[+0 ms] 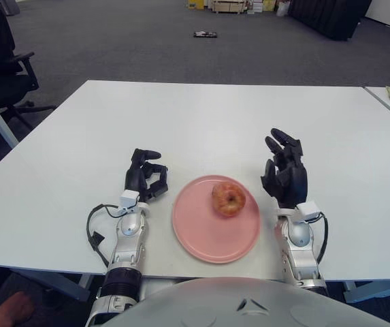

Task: Put the apple into the plate.

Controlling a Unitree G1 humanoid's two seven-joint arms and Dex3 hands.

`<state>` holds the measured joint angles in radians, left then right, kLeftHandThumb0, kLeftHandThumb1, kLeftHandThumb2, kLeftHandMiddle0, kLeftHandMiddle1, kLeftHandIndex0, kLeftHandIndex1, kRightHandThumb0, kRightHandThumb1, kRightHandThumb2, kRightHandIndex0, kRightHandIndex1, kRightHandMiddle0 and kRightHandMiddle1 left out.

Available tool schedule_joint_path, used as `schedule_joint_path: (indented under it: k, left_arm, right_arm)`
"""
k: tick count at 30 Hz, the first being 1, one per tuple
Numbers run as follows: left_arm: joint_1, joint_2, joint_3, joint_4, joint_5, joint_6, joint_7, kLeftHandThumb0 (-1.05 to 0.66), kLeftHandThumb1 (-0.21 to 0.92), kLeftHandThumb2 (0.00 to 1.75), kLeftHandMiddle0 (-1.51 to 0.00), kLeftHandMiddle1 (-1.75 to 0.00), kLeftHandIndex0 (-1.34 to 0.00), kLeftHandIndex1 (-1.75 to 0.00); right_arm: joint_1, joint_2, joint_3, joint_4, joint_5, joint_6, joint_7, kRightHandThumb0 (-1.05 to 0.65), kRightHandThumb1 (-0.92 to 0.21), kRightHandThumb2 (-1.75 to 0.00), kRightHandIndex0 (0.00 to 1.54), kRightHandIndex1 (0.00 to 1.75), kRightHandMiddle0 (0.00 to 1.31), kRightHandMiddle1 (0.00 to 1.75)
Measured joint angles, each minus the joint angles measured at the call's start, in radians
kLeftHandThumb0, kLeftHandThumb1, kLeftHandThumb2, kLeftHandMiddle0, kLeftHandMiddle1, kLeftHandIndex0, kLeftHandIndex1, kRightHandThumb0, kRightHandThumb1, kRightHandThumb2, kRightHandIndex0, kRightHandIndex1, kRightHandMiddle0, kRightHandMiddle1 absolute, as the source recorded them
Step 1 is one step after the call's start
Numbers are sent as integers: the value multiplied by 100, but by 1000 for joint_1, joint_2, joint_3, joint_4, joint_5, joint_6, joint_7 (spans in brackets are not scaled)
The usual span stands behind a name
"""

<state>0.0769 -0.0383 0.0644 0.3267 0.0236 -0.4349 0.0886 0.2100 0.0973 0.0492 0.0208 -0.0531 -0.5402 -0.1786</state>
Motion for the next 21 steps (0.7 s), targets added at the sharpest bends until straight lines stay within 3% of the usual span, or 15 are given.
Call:
schedule_joint_path:
  k: [4,5,8,15,21]
  left_arm:
    - [0,-1,-1,0,-8,-2,-4,-1,51,99,-59,-142,-35,-175]
    - [0,-1,-1,0,-10,-3,-7,-1,50,100,-59,-142,-36,-175]
    - [-1,-1,-2,2,-13,-8,-13,-1,49,101,-60,-141,-37,-175]
    - [-4,0,0,13,-16,-17,-21,-1,47,104,-61,-141,-39,-175]
    - [-7,0,0,18,-16,-20,-23,-1,46,105,-61,-141,-40,-175]
  right_arm:
    - [-4,9,-28,55,0,-21,-36,-51,-78,-92,22,89,5,134]
    - [-6,9,-34,69,-1,-24,-47,-46,-83,-78,26,93,10,149]
    - [-11,10,-53,97,-21,-16,-102,-38,-89,-60,34,99,17,166]
    - [-23,10,-66,104,-112,61,-223,-36,-87,-59,47,106,22,174]
    - [-30,10,-58,104,-144,114,-252,-36,-84,-64,51,110,24,175]
